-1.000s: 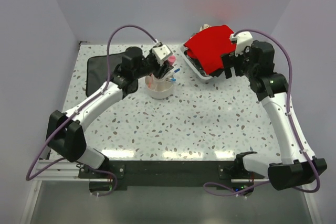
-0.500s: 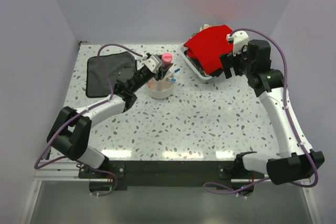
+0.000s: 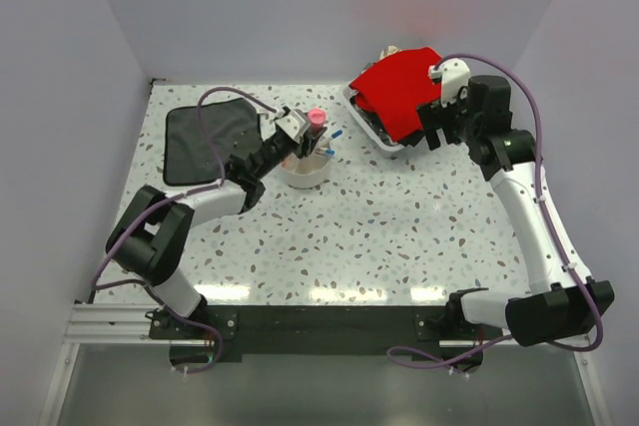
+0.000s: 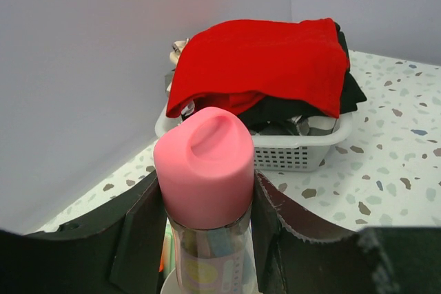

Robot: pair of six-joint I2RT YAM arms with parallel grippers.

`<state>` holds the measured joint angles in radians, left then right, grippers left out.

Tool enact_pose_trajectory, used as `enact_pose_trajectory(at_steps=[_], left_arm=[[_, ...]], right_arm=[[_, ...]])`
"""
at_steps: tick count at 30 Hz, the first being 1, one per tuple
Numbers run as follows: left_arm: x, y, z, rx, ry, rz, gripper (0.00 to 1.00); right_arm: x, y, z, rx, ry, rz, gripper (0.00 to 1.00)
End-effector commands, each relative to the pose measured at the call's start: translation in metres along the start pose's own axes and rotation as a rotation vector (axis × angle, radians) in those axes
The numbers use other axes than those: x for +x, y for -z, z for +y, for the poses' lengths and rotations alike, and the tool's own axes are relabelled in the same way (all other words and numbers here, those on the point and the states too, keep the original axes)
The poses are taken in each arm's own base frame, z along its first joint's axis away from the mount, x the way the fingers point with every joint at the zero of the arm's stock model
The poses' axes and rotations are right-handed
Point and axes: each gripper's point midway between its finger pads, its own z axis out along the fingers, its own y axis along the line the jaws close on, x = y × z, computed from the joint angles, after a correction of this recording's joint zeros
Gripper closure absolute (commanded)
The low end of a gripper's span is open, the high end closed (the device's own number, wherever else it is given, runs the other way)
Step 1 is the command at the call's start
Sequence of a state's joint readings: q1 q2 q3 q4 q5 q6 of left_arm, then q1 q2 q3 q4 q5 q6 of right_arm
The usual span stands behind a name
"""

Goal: Sort the stationery into containers
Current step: Place the stationery in the storage box.

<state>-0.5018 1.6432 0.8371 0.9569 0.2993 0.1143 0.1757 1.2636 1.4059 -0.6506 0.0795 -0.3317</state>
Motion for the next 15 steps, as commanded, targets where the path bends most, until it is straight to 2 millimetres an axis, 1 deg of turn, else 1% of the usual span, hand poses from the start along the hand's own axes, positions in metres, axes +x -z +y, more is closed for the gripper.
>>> enact_pose_trajectory(at_steps=[1, 3, 7, 9, 10, 13, 14, 15], left_arm=[[-0.028, -0.003, 0.024, -0.073, -0.038, -0.11, 1.0], [-0.022, -0.002, 0.027, -0.077, -0.037, -0.096, 1.0], [-0.005, -0.001, 0.03, -0.089, -0.031, -0.062, 1.0], [-0.004, -0.002, 0.032, -0.095, -0.032, -0.07, 1.0], [0.0, -0.002, 0.033, -0.101, -0.03, -0.062, 1.0], [0.005, -0.004, 0.033, -0.102, -0.024, -0.056, 1.0], [0.004, -0.004, 0.034, -0.104, -0.025, -0.06, 1.0], [0.006, -0.004, 0.033, -0.103, -0.02, -0.056, 0.96]], right_arm=[[-0.006, -0.001, -0.006, 0.023, 0.005, -0.012, 0.06], [-0.004, -0.004, -0.006, 0.021, 0.003, -0.006, 0.06], [-0.005, -0.008, -0.005, 0.018, 0.003, 0.001, 0.06], [-0.006, -0.009, -0.006, 0.016, 0.005, 0.002, 0.06], [-0.006, -0.01, -0.005, 0.013, 0.005, 0.006, 0.06], [-0.008, -0.012, -0.004, 0.009, 0.009, 0.006, 0.06], [-0.008, -0.012, -0.005, 0.008, 0.009, 0.007, 0.06], [-0.006, -0.014, -0.004, 0.005, 0.009, 0.011, 0.05]])
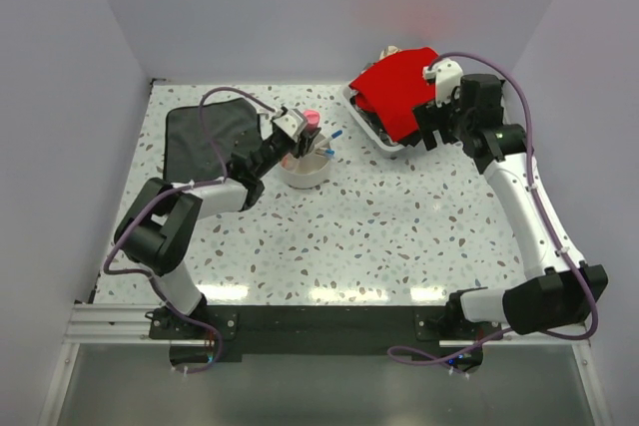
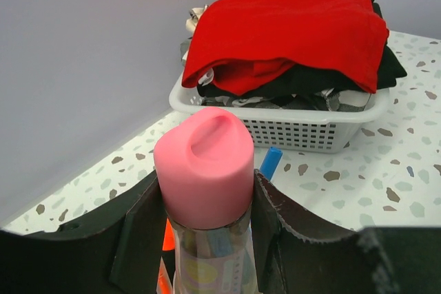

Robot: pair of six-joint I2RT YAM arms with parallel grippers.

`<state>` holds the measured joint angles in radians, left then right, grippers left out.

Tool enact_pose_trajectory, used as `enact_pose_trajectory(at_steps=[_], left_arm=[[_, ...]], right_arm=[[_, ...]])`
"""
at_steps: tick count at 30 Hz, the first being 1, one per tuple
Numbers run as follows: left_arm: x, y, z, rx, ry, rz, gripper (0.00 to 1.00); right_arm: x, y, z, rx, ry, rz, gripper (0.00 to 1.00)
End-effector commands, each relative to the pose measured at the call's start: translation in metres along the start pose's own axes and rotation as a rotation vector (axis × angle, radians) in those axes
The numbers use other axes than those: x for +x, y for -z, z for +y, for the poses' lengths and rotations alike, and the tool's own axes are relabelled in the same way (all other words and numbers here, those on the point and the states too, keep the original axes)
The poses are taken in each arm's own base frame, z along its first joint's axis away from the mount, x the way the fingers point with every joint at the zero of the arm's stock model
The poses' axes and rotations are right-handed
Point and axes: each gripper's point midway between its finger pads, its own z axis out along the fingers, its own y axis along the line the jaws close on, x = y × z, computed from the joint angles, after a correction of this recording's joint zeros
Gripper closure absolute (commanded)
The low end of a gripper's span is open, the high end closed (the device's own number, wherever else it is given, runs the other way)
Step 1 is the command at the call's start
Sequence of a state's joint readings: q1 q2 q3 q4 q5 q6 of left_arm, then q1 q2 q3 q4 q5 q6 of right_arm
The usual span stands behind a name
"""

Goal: Sort the stationery into containers
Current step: Place the stationery in the storage box, then reset both arms

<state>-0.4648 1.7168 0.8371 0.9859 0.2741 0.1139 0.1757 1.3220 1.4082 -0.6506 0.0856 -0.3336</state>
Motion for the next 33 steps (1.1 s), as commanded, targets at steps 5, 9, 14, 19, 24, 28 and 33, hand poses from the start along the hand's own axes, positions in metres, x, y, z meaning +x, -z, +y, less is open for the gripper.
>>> enact_pose_trajectory(at_steps=[5, 9, 14, 19, 24, 28, 33], left_arm=[[-0.036, -0.003, 0.02, -0.084, -0.025, -0.137, 0.57], [-0.056, 0.004, 0.027, -0.111, -0.051, -0.174, 0.34], [-0.094, 0.009, 0.03, -0.106, -0.066, -0.187, 0.14], [-0.158, 0.03, 0.043, -0.163, -0.117, -0.241, 0.08], [-0.188, 0.052, 0.057, -0.235, -0.117, -0.185, 0.06], [-0.148, 0.082, 0.066, -0.314, -0.135, 0.032, 0.01], [-0.096, 0.137, 0.075, -0.41, -0.204, 0.227, 0.0]], right_arm=[[-0.016, 0.006, -0.006, 0.006, 0.005, -0.04, 0.04], [-0.019, 0.008, -0.008, 0.011, 0.01, -0.049, 0.03], [-0.023, 0.008, -0.005, 0.004, -0.004, -0.078, 0.01], [-0.027, 0.012, -0.004, -0.005, -0.021, -0.107, 0.01], [-0.013, 0.016, 0.01, -0.041, -0.094, -0.118, 0.01], [0.013, 0.02, 0.013, 0.009, -0.251, -0.076, 0.01], [0.025, 0.052, -0.013, 0.174, -0.363, 0.027, 0.01]])
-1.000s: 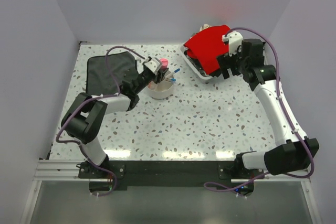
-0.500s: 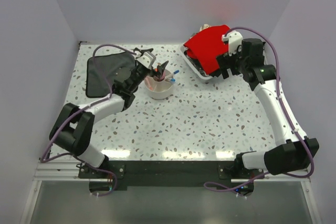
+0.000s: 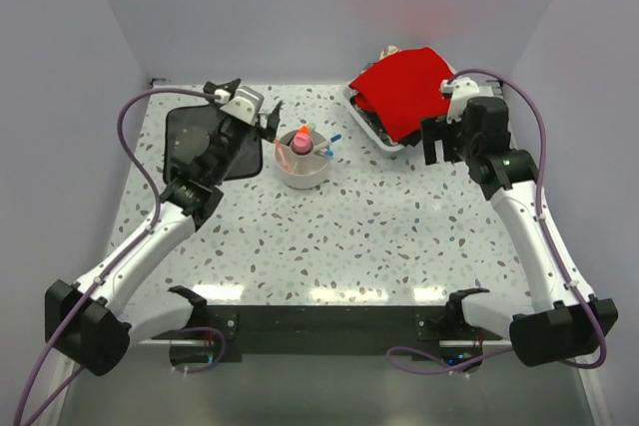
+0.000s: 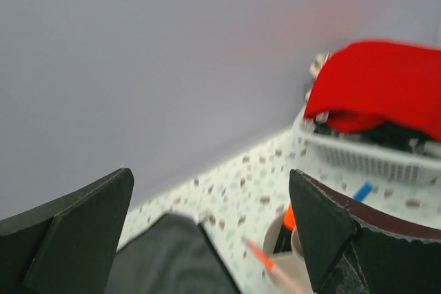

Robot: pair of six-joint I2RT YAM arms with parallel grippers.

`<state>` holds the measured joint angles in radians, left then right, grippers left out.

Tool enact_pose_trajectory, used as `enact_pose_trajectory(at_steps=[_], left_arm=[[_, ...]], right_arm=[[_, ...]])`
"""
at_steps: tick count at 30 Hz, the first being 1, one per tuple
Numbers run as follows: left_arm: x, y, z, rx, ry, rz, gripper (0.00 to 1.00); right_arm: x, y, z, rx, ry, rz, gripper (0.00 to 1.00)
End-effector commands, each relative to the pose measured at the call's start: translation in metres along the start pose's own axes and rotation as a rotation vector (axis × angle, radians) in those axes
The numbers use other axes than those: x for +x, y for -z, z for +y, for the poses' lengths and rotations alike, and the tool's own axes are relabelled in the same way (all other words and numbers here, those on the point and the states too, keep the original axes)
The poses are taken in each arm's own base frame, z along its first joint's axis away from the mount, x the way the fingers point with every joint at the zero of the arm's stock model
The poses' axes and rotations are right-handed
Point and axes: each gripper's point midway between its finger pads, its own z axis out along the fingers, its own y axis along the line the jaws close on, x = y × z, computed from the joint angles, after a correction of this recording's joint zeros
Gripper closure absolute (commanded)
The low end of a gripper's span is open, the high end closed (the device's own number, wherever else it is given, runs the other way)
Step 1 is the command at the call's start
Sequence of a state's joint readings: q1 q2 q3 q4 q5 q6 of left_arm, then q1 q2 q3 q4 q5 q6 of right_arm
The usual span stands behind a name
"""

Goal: Sort the stationery into containers
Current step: Reset both arms

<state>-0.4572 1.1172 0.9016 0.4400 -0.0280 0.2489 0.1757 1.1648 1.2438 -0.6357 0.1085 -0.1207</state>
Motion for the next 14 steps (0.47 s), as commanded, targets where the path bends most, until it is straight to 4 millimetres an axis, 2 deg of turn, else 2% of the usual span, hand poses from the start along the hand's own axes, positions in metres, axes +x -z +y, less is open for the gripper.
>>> enact_pose_trajectory(at_steps=[1, 5, 7, 11, 14], left_arm=[[0.074, 0.046, 0.014, -0.058, -0.098, 0.271, 0.0], [0.096, 0.063, 0.004, -0.046, -0.035, 0.315, 0.0], [0.108, 0.065, 0.01, -0.086, -0.005, 0.356, 0.0], [0.112, 0.057, 0.016, -0.096, 0.045, 0.362, 0.0], [0.112, 0.049, 0.02, -0.104, 0.025, 0.358, 0.0]], right_arm=[[0.004, 0.037, -0.036, 0.225, -0.161, 0.097, 0.01], [0.005, 0.059, -0.044, 0.257, -0.158, 0.09, 0.01], [0.004, 0.068, -0.041, 0.237, -0.174, 0.063, 0.01], [0.007, 0.075, -0.032, 0.184, -0.184, 0.059, 0.01], [0.01, 0.075, -0.035, 0.203, -0.18, 0.047, 0.01]])
